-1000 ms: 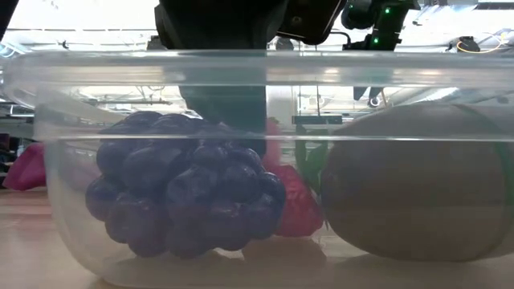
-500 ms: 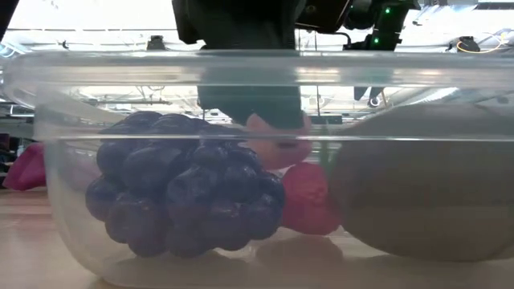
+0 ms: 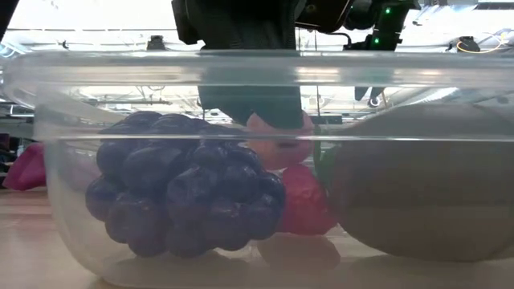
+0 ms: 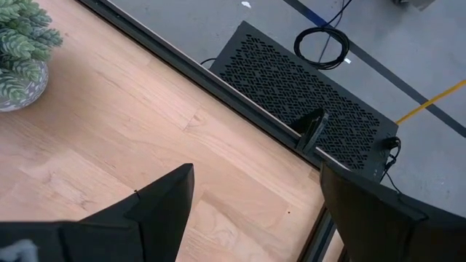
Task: Pick and placing Produce into tupperware
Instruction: Put the top pink peach into the transparent container
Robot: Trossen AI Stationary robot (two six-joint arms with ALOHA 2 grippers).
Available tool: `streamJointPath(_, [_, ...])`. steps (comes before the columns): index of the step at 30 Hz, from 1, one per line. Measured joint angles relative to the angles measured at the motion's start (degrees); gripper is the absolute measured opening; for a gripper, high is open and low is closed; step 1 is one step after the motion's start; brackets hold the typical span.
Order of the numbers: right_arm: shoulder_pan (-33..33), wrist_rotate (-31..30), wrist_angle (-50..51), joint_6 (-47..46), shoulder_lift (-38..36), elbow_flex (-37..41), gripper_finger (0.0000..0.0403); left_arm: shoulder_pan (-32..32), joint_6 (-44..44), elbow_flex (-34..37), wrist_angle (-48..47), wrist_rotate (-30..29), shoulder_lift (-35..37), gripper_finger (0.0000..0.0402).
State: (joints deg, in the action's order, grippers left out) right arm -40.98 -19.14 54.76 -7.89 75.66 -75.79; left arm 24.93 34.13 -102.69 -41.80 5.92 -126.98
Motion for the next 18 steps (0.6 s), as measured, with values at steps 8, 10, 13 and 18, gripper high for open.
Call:
streamJointPath(8, [0.0,0.0,-0.01,0.01,0.0,0.0,0.029,0.0,1.16,0.0,-0.06,0.27,0.0,0.012])
streamJointPath(10, [-0.01,0.0,-0.02,0.01,0.0,0.0,0.029,0.0,3.21,0.0,-0.48,0.34,0.0,0.0121])
streamJointPath(13, [0.0,0.0,-0.02,0.01,0.0,0.0,0.029,0.0,3.96,0.0,-1.17,0.41,0.0,0.0131])
streamJointPath(18, [0.0,0.0,-0.02,0.01,0.0,0.0,0.029,-0.22,5.41,0.0,-1.57,0.3,0.0,0.0178])
